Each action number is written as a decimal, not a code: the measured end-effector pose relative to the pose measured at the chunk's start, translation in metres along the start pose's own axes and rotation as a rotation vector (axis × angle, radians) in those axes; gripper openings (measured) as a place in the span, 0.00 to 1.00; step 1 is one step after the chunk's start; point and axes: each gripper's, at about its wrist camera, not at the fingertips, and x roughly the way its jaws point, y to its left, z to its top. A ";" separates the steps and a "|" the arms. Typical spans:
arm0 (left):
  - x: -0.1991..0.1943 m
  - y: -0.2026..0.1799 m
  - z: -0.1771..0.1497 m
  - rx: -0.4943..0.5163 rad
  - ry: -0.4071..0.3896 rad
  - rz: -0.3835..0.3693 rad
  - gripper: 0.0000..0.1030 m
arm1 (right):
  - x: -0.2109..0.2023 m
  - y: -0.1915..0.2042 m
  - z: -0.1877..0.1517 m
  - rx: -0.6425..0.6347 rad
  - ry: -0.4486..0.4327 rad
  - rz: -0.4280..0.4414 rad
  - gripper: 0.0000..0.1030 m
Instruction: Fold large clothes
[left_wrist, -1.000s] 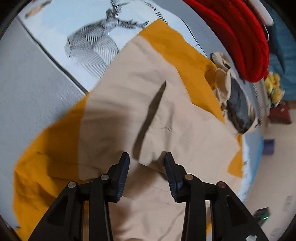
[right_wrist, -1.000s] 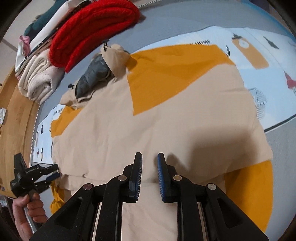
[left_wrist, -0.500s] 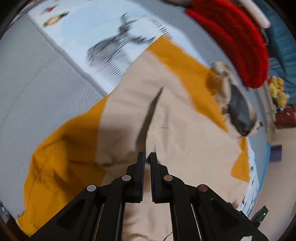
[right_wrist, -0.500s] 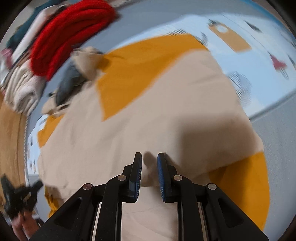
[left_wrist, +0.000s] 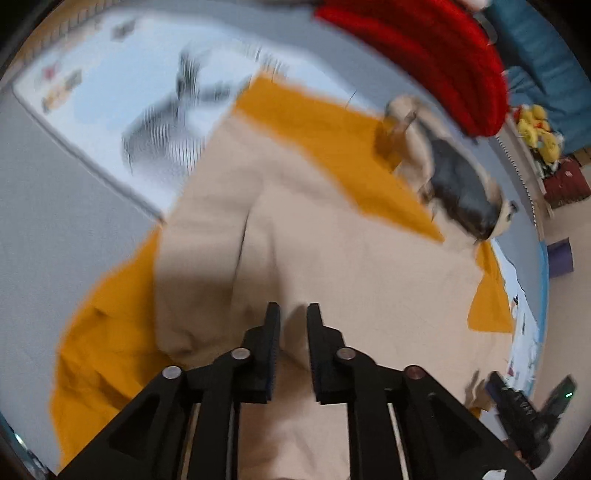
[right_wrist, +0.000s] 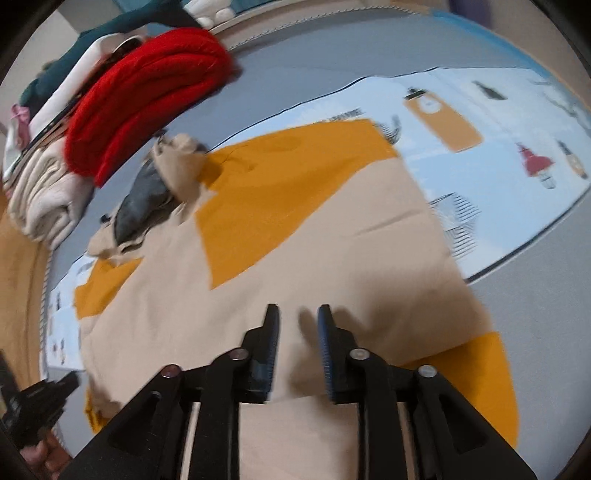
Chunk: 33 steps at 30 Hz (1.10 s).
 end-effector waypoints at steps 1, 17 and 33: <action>0.009 0.007 0.000 -0.030 0.033 0.016 0.13 | 0.007 -0.002 -0.002 0.016 0.031 -0.005 0.31; 0.009 0.016 0.001 -0.055 0.035 0.048 0.18 | 0.026 -0.021 -0.005 0.048 0.116 -0.066 0.31; -0.016 -0.042 -0.009 0.182 -0.141 0.094 0.18 | -0.039 0.042 -0.018 -0.290 -0.138 -0.163 0.31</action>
